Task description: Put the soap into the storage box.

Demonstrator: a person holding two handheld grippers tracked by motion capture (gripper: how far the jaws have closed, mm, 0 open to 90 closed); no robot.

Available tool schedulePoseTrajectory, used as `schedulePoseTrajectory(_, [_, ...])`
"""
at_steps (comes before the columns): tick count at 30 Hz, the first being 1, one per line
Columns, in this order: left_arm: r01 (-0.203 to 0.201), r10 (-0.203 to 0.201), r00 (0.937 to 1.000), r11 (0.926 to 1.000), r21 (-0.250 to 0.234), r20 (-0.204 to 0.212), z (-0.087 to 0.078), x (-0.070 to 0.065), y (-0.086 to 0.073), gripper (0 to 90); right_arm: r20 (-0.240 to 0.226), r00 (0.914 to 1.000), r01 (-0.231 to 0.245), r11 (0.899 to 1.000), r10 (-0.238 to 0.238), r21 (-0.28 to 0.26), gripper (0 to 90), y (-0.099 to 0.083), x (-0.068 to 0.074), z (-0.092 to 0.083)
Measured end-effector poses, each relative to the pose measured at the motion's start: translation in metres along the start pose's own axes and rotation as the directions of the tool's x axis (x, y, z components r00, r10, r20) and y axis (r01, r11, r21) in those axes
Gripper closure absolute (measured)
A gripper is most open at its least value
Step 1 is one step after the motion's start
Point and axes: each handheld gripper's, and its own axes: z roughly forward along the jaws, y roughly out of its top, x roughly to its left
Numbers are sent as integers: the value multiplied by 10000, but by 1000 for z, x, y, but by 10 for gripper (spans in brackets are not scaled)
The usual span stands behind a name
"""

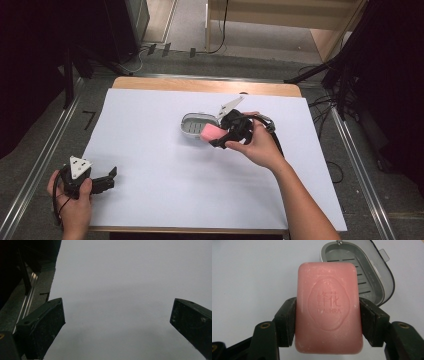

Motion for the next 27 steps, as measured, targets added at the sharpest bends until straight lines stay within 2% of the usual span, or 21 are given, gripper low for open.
schedulePoseTrajectory(4, [-19, 19, 10000, 10000, 11, 5, 0, 0, 0, 1, -108, 9997, 200, 9998, -201, -82, 389, 9, 0, 3])
schedulePoseTrajectory(8, [15, -15, 10000, 10000, 1, 15, 0, 0, 0, 1, -172, 9998, 100, 9999, -102, -100, 389, 13, 0, 4])
schedulePoseTrajectory(14, [87, -87, 9999, 10000, -4, 56, 0, 1, 0, 1, -244, 9992, 299, 9994, -304, -184, 389, 20, -7, 11])
schedulePoseTrajectory(19, [127, -127, 9999, 9999, 6, 72, 0, 1, 0, 1, -300, 9993, 201, 9995, -208, -225, 389, 23, -11, 13])
schedulePoseTrajectory(27, [270, -269, 9996, 9996, -32, 132, 0, 3, 0, 1, -334, 9984, 452, 9987, -459, -224, 389, 33, -17, 21])
